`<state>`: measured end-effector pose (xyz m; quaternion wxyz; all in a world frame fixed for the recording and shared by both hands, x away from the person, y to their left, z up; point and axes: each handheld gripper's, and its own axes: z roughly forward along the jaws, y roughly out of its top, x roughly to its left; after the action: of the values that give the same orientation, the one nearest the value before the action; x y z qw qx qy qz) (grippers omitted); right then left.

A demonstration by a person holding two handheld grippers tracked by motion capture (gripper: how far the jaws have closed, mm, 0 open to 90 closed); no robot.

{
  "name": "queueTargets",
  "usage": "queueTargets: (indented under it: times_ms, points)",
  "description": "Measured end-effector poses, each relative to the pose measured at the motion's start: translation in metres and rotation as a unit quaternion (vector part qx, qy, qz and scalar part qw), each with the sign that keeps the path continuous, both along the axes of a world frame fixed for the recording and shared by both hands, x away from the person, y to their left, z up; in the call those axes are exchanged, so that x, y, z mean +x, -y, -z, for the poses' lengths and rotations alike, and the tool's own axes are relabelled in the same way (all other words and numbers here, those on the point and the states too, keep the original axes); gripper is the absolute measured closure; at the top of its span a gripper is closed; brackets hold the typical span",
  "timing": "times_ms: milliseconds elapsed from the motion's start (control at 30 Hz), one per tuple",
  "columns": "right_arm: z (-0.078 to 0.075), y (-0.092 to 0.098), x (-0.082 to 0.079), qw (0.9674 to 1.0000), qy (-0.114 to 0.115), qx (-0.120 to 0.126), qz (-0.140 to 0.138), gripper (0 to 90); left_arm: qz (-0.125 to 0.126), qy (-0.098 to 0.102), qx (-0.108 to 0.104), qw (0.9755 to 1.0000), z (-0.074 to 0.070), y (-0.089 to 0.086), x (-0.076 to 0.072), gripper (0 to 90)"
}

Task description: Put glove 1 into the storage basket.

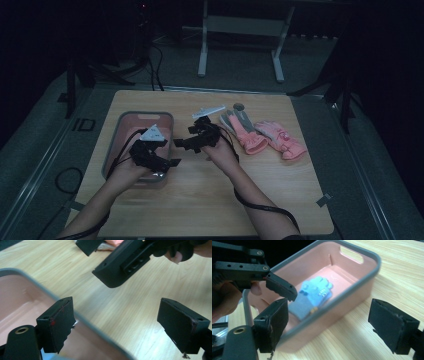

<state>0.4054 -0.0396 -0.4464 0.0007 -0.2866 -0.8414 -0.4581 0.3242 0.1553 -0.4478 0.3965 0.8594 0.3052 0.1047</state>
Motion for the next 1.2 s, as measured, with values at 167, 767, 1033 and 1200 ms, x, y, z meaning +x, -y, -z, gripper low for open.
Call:
queueTargets:
  times_ms: [167,767,1033,1200]
  points:
    - [0.001,0.024,-0.004,0.9996,0.023,-0.009,0.011,15.4,0.003,-0.001,-0.006,1.0,0.001,0.021,-0.005,14.5]
    - [0.025,0.09,-0.013,0.9993,0.014,-0.024,0.026,14.4,0.028,-0.005,-0.014,0.9995,0.019,0.068,-0.015,14.5]
    - [0.039,0.113,-0.018,0.9993,0.002,-0.024,0.03,13.9,0.06,-0.021,-0.032,0.9975,0.038,0.079,-0.019,14.5]
    - [0.046,0.124,-0.022,0.9991,-0.009,-0.024,0.035,12.0,0.067,-0.022,-0.033,0.9969,0.051,0.088,-0.022,14.5]
